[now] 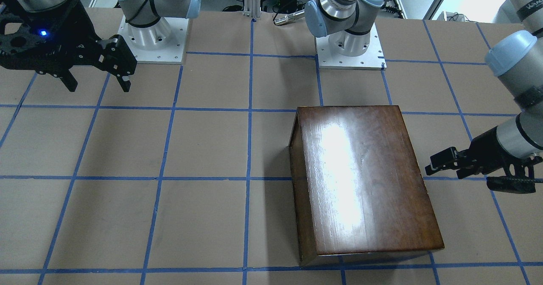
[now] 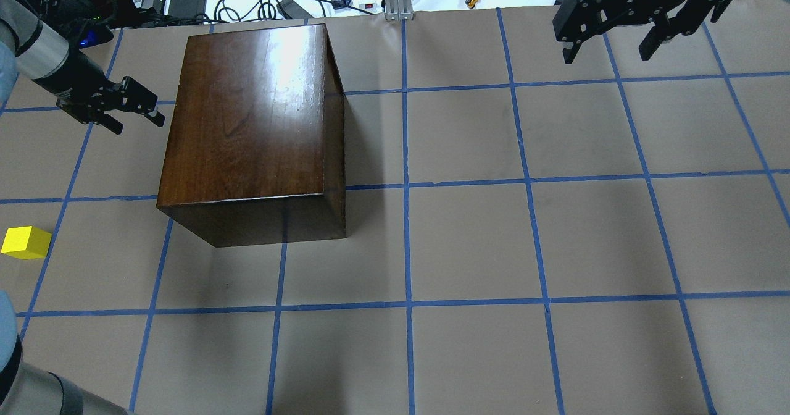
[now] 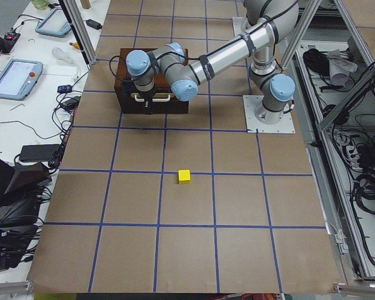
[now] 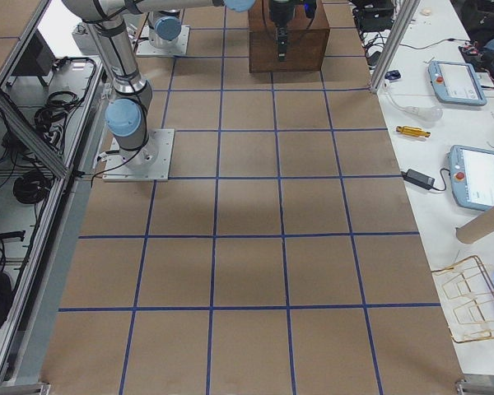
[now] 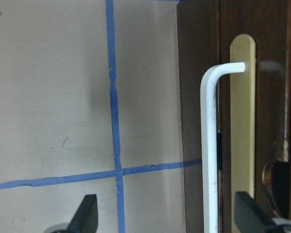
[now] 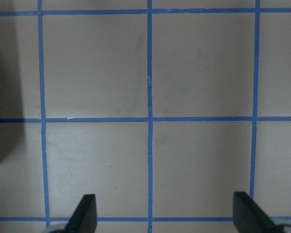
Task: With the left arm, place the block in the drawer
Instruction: 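Close the left gripper around the white drawer handle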
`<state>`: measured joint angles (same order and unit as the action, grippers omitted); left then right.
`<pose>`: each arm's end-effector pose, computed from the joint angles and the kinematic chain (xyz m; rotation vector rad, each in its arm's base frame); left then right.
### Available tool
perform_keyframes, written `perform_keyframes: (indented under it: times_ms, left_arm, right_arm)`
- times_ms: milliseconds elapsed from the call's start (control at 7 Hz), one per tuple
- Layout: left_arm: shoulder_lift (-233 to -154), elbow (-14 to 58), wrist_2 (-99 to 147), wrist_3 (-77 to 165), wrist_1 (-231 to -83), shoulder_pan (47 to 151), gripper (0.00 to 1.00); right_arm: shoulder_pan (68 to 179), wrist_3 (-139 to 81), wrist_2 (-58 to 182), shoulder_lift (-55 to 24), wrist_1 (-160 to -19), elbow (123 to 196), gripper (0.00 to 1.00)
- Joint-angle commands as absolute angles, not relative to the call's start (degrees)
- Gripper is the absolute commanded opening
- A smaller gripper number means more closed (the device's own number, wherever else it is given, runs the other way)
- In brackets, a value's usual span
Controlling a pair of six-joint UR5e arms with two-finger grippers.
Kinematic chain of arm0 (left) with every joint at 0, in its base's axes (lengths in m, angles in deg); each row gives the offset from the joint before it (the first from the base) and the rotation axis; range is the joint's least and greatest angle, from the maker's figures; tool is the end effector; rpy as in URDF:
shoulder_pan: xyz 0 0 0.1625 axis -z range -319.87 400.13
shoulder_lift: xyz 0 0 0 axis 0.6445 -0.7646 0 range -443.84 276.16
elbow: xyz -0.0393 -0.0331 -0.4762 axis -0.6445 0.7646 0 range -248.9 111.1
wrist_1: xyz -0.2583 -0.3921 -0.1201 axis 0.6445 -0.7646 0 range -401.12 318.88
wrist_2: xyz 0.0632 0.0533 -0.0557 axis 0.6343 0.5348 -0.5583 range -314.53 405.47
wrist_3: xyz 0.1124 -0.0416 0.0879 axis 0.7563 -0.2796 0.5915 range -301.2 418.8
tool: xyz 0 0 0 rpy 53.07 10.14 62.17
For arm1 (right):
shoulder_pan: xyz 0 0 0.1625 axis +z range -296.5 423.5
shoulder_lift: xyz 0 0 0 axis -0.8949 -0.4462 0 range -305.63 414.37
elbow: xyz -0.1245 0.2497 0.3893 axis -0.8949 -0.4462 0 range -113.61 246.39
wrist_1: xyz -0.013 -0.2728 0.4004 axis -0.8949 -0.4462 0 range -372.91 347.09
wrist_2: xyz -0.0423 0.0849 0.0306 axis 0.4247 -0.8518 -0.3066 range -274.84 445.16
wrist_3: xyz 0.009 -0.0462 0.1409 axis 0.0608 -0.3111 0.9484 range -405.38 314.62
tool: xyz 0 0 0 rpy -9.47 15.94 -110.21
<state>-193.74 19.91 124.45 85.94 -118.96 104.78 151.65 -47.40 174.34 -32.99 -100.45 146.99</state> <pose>0.1479 -0.6898 0.3070 -0.0295 -2.9186 -0.0251 0.1162 -0.5994 0.5552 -0.0055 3.1276 -0.1182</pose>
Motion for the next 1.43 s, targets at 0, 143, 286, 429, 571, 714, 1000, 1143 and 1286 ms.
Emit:
perform_keyframes:
  times_ms: [0, 143, 286, 429, 571, 714, 1000, 1143, 1286]
  left_arm:
    - [-194.3, 21.0, 123.3, 85.6, -118.6, 104.8, 1.0]
    - [-194.3, 21.5, 123.3, 85.6, -118.6, 104.8, 1.0]
    - [-194.4, 21.9, 123.3, 85.7, -118.6, 104.8, 1.0]
    - [-194.6, 22.3, 123.3, 85.6, -118.0, 104.8, 1.0]
    - [-194.6, 22.6, 123.3, 85.7, -118.0, 104.8, 1.0]
    - [-194.6, 22.6, 123.3, 85.8, -118.0, 104.8, 1.0]
    - [-194.8, 22.6, 123.2, 85.9, -118.0, 104.8, 0.99]
    - [-194.8, 22.6, 123.2, 85.9, -118.0, 104.8, 0.99]
    - [-194.8, 22.9, 121.7, 86.1, -118.0, 104.8, 0.99]
  right_arm:
    - [151.7, -47.4, 174.4, -33.0, -100.4, 147.0, 1.0]
    - [151.6, -47.4, 174.4, -33.1, -100.4, 147.0, 1.0]
    - [151.7, -47.4, 174.3, -33.0, -100.4, 147.0, 1.0]
    - [151.7, -47.4, 174.4, -33.0, -100.4, 147.0, 1.0]
    - [151.6, -47.4, 174.4, -33.1, -100.4, 147.0, 1.0]
    - [151.7, -47.4, 174.3, -33.1, -100.4, 147.0, 1.0]
    - [151.7, -47.4, 174.3, -33.0, -100.4, 147.0, 1.0]
    - [151.7, -47.4, 174.3, -33.1, -100.4, 147.0, 1.0]
    - [151.7, -47.4, 174.3, -33.0, -100.4, 147.0, 1.0]
